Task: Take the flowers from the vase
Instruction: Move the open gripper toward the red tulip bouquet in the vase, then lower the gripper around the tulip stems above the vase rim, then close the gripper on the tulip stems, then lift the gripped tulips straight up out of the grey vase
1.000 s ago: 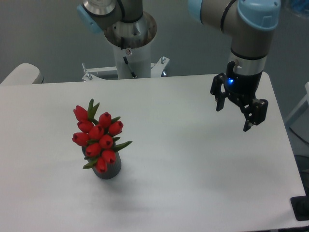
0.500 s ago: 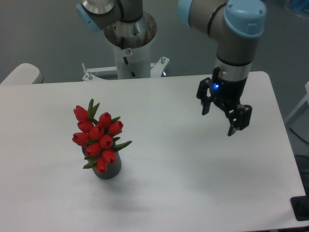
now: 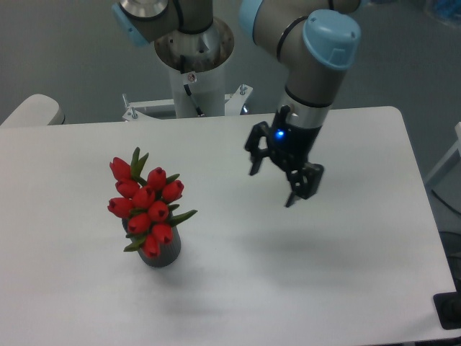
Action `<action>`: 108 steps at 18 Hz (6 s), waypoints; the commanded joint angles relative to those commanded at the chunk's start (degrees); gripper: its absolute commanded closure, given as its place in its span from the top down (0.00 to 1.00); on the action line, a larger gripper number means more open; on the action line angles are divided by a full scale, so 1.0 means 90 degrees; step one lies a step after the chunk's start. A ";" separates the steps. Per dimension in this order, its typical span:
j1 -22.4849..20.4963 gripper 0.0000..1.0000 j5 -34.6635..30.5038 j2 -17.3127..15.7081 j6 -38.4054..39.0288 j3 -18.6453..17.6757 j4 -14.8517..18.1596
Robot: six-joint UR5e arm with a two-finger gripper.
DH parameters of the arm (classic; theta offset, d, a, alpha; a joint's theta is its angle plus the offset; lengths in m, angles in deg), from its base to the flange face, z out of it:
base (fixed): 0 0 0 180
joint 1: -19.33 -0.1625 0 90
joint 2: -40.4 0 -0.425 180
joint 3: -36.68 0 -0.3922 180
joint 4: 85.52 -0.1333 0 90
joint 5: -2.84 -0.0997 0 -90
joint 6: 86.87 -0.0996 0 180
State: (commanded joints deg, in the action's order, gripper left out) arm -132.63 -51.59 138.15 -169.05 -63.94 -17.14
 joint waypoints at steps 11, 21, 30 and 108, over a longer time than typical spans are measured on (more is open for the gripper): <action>-0.0098 1.00 0.2912 -0.0147 0.0283 -0.1242 -0.0253; 0.0390 1.00 0.3001 0.0253 0.0449 -0.1330 -0.1377; 0.0693 1.00 0.3010 0.0380 0.0508 -0.1350 -0.1543; 0.0567 0.22 0.3596 0.0283 0.1776 -0.0959 -0.2354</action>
State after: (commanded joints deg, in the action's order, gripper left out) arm -127.53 -19.22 140.69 -153.06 -72.57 -38.33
